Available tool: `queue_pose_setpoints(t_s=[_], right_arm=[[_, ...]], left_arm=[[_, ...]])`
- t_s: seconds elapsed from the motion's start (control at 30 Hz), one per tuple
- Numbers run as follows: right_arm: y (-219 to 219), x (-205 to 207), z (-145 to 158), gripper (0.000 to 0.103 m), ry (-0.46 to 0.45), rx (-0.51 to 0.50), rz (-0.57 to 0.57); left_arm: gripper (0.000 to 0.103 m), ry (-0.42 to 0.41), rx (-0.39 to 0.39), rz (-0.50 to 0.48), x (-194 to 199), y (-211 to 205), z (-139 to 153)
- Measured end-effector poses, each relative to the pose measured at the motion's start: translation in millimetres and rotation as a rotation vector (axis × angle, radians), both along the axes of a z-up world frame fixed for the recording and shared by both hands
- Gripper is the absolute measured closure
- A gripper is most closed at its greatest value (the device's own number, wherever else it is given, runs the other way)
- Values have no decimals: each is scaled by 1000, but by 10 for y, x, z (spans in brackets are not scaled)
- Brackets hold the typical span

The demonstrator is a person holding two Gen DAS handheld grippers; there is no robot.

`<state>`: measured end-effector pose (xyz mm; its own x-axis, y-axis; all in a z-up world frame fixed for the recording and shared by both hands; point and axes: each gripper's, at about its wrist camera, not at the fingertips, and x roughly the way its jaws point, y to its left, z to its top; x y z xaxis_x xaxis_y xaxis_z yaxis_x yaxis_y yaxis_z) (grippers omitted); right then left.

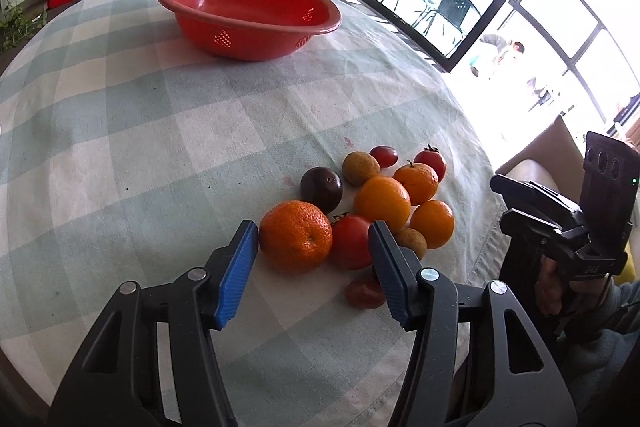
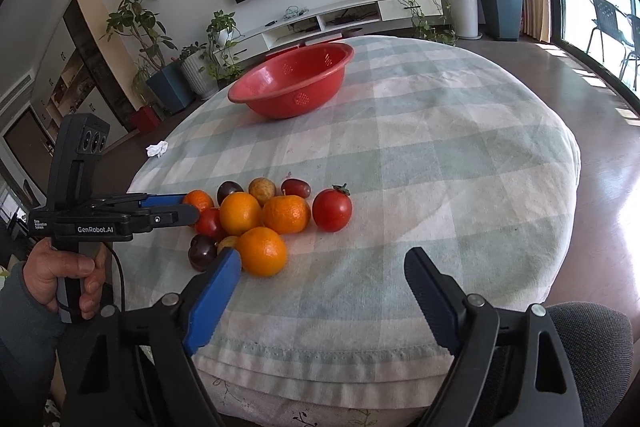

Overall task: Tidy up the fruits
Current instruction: 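Move the left gripper to the large orange and close on it while the right gripper reaches for a tangerine, then lift the orange with the left gripper while the right gripper lifts the tangerine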

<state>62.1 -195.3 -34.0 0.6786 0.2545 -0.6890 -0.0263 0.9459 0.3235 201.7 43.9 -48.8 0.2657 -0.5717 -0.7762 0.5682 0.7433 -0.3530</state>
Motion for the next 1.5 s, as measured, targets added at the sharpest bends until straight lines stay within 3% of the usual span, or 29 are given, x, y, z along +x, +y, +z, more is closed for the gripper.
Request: queue_pose_setpoints(t_s=[0.57,0.6,0.67,0.97,1.27,1.5], right_arm=[[44,27,-39,22,20,19,18],[51,31,-43,22,22,19,19],[62,35,-53,23,27,17,23],[130,50,-64,26,35,-7,37],[267,126,-86,30,38,-42,77],[385,291,-187,40,76,-27,124]], left_arm=[[55,80,-41,54,95,135,-126],[55,79,-42,57,97,138,-126],[66,67,-41,68,92,149,-117],[67,21,-9,76,43,147,-83],[67,-2,-71,145,51,353,-6],[67,-13,-67,143,36,354,10]])
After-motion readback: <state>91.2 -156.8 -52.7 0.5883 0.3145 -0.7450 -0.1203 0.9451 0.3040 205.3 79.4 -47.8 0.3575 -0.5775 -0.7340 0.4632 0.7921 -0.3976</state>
